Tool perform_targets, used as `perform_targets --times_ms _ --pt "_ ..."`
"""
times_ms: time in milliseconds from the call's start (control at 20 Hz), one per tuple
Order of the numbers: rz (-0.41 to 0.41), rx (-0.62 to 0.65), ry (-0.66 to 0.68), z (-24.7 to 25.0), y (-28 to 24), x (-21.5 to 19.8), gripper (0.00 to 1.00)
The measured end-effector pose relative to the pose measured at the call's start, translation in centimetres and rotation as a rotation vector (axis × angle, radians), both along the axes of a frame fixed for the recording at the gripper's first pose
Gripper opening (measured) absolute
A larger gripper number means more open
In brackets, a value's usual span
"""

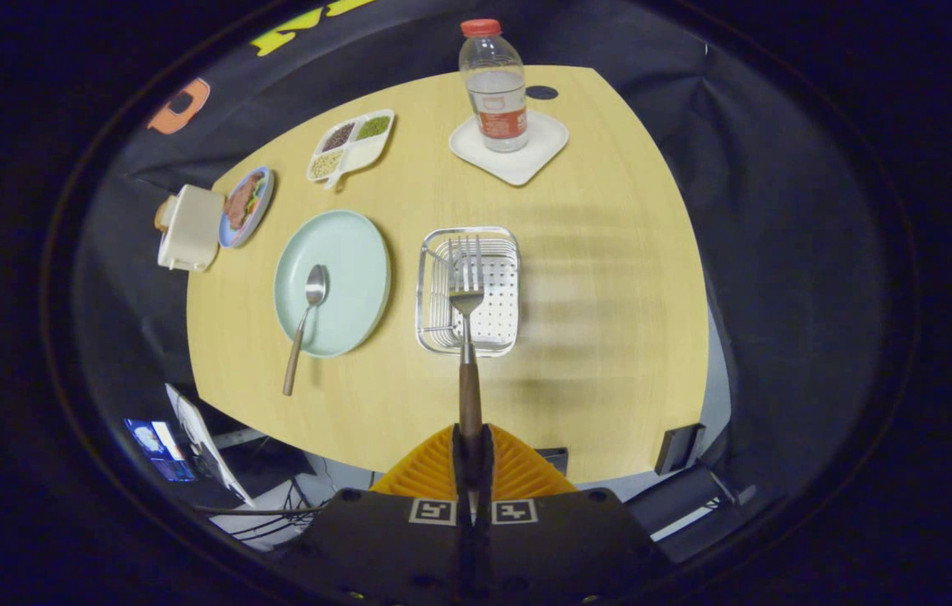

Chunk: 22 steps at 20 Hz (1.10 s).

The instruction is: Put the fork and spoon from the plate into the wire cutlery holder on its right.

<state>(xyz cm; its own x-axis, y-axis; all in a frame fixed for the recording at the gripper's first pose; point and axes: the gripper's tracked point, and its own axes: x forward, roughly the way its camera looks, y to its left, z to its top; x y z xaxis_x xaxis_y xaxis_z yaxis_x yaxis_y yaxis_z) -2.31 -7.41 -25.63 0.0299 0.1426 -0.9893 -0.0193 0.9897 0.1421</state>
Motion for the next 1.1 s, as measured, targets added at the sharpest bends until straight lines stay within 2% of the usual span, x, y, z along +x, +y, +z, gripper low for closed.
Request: perform_targets --times_ms 200,350,400,600,700,750,900,1100 --pt "-0.015 0.011 0.027 -0.5 0.1 0.0 0.03" --pt "-0.011 0.014 0.006 -0.1 0.3 1.0 0.12" --pt "-0.017 0.021 -0.003 -0.2 0.6 1.2 0.11" --pt "-0.018 0.022 -0.064 0.8 1.2 2.7 0.45" --pt "-0.016 -0.003 -0.131 2.1 1.6 3.9 0.78" --pt "-0.012 -0.007 -0.167 2.9 2.1 4.5 0.89" --pt "0.033 -0.016 -0.254 5.0 4.7 5.1 0.93" --pt "0.059 0.048 -0.237 6.0 11.4 4.0 0.93"
